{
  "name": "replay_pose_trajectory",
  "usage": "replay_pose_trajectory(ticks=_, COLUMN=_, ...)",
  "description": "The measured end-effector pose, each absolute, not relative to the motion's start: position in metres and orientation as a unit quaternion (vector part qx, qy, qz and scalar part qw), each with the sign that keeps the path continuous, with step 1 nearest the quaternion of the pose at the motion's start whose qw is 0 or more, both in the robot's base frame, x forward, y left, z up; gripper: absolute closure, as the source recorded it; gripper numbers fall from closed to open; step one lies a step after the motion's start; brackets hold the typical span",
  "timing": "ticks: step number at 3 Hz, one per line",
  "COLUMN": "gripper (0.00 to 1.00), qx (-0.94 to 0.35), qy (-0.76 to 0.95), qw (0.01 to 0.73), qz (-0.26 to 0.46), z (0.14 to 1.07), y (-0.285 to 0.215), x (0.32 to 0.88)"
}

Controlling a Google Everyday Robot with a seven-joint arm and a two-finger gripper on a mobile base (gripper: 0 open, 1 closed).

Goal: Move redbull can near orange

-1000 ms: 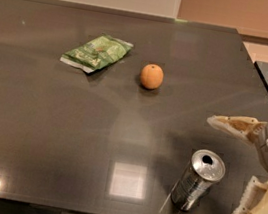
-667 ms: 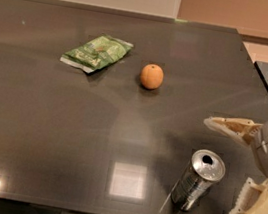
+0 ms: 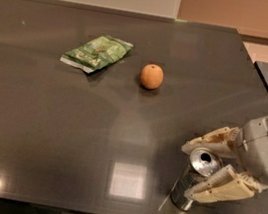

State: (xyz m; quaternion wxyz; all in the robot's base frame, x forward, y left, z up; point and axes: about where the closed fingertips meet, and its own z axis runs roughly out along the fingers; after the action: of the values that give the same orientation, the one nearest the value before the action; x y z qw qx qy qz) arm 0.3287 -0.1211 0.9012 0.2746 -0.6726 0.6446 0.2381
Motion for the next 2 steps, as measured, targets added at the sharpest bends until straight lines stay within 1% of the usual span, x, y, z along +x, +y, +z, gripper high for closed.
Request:
replay_pose_trajectory(ticks=1, gripper=0.66, qx=-0.669, qy=0.644, qw=0.277, qz=0.245, z=0.906, y=-0.118, x=0.331)
replay_pose_trajectory(ticks=2, gripper=0.88, qx=-0.662, qy=0.656, qw=0.282, qz=0.228, z=0.920, y=-0.122, x=0.348)
